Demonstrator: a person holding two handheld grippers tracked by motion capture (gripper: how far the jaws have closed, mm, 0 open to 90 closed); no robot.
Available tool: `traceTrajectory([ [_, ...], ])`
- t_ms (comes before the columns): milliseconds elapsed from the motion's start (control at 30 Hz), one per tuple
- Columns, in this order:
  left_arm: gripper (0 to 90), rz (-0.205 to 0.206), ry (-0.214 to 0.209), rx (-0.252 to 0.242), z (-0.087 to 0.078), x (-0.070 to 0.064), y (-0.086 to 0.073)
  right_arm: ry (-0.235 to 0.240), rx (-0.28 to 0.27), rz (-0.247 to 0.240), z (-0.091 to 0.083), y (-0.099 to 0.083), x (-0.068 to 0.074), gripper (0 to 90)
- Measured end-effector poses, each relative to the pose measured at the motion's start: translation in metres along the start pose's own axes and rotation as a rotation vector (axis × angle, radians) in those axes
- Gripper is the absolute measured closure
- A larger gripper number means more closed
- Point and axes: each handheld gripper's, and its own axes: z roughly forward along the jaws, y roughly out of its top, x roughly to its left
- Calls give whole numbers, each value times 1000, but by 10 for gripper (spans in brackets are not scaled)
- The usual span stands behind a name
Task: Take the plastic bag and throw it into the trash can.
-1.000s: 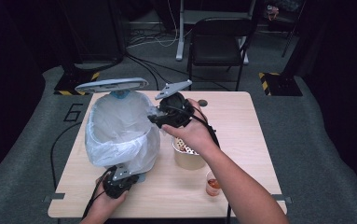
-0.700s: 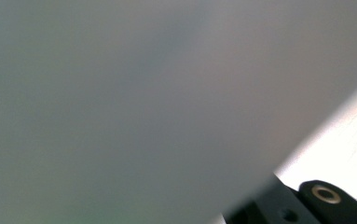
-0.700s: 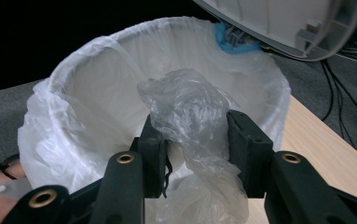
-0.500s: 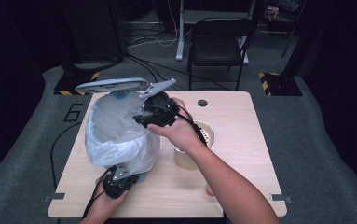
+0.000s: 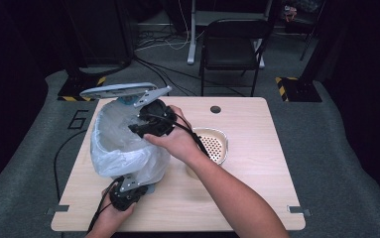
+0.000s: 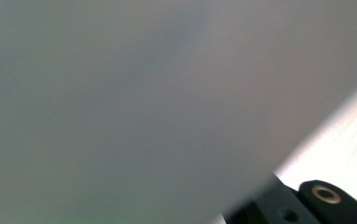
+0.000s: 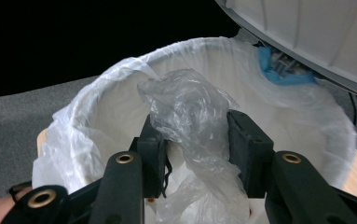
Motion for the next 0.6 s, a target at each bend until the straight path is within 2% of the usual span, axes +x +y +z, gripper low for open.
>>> traceTrajectory([
  [167,900,-1,1,0,0,0,0,8,-3,-1,8,2,3,594],
  [300,900,-1,0,0,0,0,0,8,-15,7,11,2,4,529],
  [433,900,-1,1,0,0,0,0,-2,-31,23,12,2,3,409],
  [600,900,-1,0,0,0,0,0,-5,-57,20,10,2,4,384],
])
